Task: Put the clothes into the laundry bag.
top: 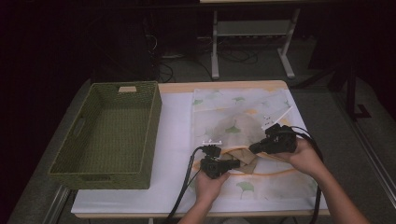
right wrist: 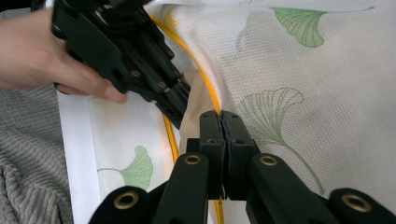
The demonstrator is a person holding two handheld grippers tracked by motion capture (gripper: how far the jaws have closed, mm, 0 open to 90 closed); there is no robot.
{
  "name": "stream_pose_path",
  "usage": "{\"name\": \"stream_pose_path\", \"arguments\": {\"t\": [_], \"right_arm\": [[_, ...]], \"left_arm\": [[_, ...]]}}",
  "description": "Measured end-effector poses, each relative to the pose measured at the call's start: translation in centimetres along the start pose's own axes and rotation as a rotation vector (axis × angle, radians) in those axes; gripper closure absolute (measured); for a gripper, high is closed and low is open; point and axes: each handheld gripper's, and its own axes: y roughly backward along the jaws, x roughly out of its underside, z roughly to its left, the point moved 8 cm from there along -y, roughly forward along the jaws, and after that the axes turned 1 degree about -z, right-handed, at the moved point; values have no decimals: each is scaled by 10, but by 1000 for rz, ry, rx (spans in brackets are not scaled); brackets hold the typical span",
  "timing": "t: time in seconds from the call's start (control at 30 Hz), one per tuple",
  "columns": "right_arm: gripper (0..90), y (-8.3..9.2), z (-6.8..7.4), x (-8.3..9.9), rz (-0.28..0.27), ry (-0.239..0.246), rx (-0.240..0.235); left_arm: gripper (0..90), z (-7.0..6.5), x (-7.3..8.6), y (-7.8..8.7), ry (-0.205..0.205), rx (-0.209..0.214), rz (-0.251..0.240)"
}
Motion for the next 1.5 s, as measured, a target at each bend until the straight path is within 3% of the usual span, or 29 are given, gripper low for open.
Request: {"name": "stream_pose_path", "arguments": {"t": [0.3, 0.43, 0.63, 0.73, 0.9, 1.2, 1.5], "right_arm": [[876, 0, 0, 7, -3, -3, 0], [874, 1, -1, 10, -5, -8, -3], [875, 0, -1, 14, -9, -3, -9], [875, -1, -2, 16, -11, -17, -8], [875, 0, -3, 23, -1, -27, -5], [875, 5, -3, 26, -14, -31, 3], [875, 10, -3, 32, -19, -41, 11]], "left_arm": [[759, -4, 7, 20, -20, 28, 24], [710, -9, 12, 32, -50, 49, 60], [662, -6, 15, 50, -68, 46, 93], [622, -5, 16, 60, -68, 68, 112], [596, -1, 18, 78, -85, 53, 111], [542, 16, 19, 111, -62, 11, 81], [525, 27, 22, 127, -44, -18, 69]]}}
